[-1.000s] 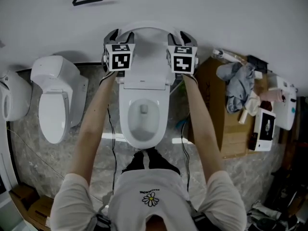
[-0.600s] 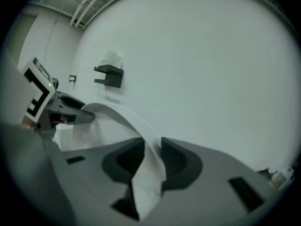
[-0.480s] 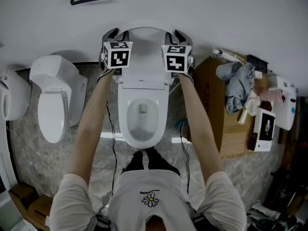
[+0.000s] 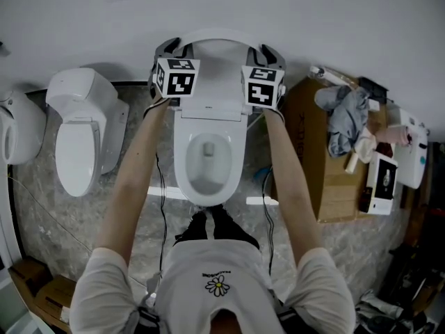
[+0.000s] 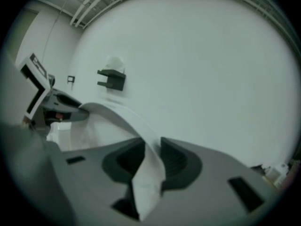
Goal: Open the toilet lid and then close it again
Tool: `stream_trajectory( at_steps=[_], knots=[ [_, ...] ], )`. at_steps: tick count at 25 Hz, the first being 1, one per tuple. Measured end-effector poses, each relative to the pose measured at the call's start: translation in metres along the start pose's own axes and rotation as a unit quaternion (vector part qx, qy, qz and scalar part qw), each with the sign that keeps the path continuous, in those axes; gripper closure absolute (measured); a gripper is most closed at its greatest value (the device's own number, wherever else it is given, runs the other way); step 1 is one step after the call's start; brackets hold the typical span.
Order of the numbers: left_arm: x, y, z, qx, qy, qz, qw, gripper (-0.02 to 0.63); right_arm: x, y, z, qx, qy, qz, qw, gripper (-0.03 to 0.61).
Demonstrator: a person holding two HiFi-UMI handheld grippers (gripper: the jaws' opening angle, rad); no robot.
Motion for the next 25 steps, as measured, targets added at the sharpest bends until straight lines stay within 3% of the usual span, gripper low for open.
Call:
stream_trajectory(
  at_steps=[16, 25],
  knots=[
    [-0.042, -0.107, -0.034, -0.020, 0.064, -0.016, 0.9976, 0.492, -0.042, -0.109, 0.028, -0.013, -0.028, -0.007, 0.999, 0.456],
    [-0.077, -0.161, -0.057, 0.007, 0.098, -0.021, 0.9950, 0.491, -0.079, -0.165, 0.044, 0.014, -0.052, -0.016, 0.998, 0.445]
  ],
)
Point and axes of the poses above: the fingertips, and each gripper's own axes: y forward along the fingers, z to its left, x out of its top, the point moved 3 cm from there along -y, backward along the fingers, and after that the axes turned 1 degree about -x, right-handed, at the moved point
